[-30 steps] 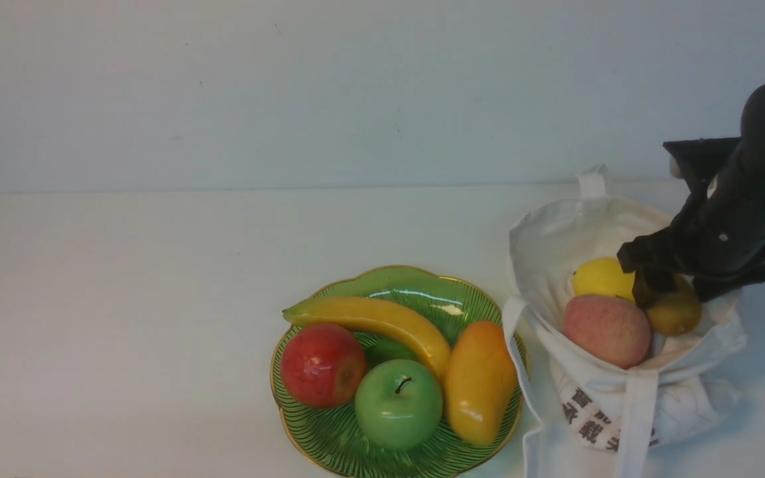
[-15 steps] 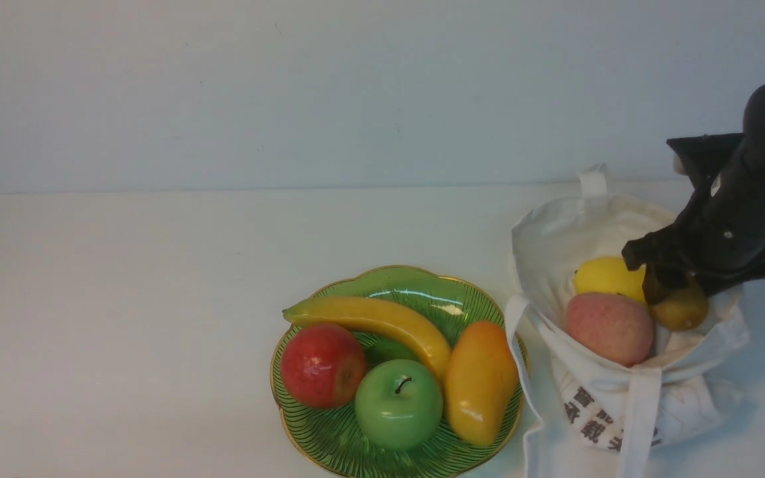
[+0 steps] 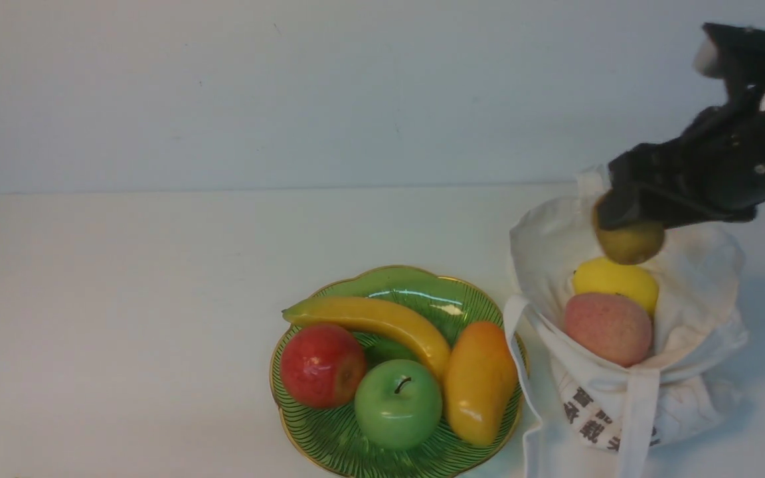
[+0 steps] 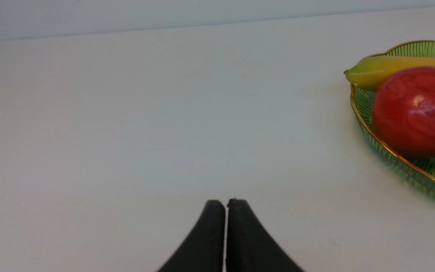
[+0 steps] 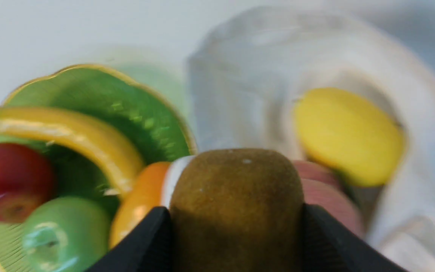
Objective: Take the fruit out of the cloth bag on the white table and place them on a plate.
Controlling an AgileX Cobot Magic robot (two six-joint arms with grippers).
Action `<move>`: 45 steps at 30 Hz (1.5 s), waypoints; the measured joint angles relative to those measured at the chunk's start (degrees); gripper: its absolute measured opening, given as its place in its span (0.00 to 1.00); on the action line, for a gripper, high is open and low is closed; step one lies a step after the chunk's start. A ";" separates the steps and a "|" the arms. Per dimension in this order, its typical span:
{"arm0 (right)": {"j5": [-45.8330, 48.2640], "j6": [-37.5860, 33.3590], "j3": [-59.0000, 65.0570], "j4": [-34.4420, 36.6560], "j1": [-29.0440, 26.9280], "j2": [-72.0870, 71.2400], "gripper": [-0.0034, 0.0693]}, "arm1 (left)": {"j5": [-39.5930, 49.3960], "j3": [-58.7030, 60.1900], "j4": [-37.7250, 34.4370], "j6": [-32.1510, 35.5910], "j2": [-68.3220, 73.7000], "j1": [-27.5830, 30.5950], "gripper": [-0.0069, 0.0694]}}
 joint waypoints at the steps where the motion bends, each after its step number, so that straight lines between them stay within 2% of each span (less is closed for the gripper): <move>1: -0.70 -1.73 0.00 1.90 1.92 0.38 0.60 | 0.00 0.00 0.00 0.00 0.00 0.00 0.08; 3: -3.06 -5.74 0.00 5.96 7.35 2.66 0.60 | 0.00 0.00 0.00 0.00 0.00 0.00 0.08; 7: -9.29 -9.50 0.00 8.38 14.57 7.54 0.60 | 0.00 0.00 0.00 0.00 0.00 0.00 0.08; 13: -22.09 -10.56 0.00 8.75 19.05 16.06 0.60 | 0.00 0.00 0.00 0.00 0.00 0.00 0.08; 19: -26.73 -10.60 0.00 8.74 19.36 22.26 0.60 | 0.00 0.00 0.00 0.00 0.00 0.00 0.08; 25: -27.37 -10.60 0.00 8.77 19.36 23.60 0.60 | 0.00 0.00 0.00 0.00 0.00 0.00 0.08; 28: -27.37 -10.60 0.00 8.81 19.36 23.60 0.67 | 0.00 0.00 0.00 0.00 0.00 0.00 0.08; 33: -26.86 -10.60 0.00 8.81 19.36 23.60 0.90 | 0.00 0.00 0.00 0.00 0.00 0.00 0.08; 36: -24.63 -10.72 0.00 7.97 19.30 23.02 0.97 | 0.00 0.00 0.00 0.00 0.00 0.00 0.08; 39: -21.73 -10.76 0.00 6.17 18.59 20.75 0.97 | 0.00 0.00 0.00 0.00 0.00 0.00 0.08; 42: -19.23 -10.76 0.00 3.99 17.30 16.60 0.91 | 0.00 0.00 0.00 0.00 0.00 0.00 0.08; 44: -17.69 -10.76 0.00 2.82 16.33 13.11 0.85 | 0.00 0.00 0.00 0.00 0.00 0.00 0.08; 45: -15.94 -10.76 0.00 1.43 15.25 9.09 0.77 | 0.00 0.00 0.00 0.00 0.00 0.00 0.08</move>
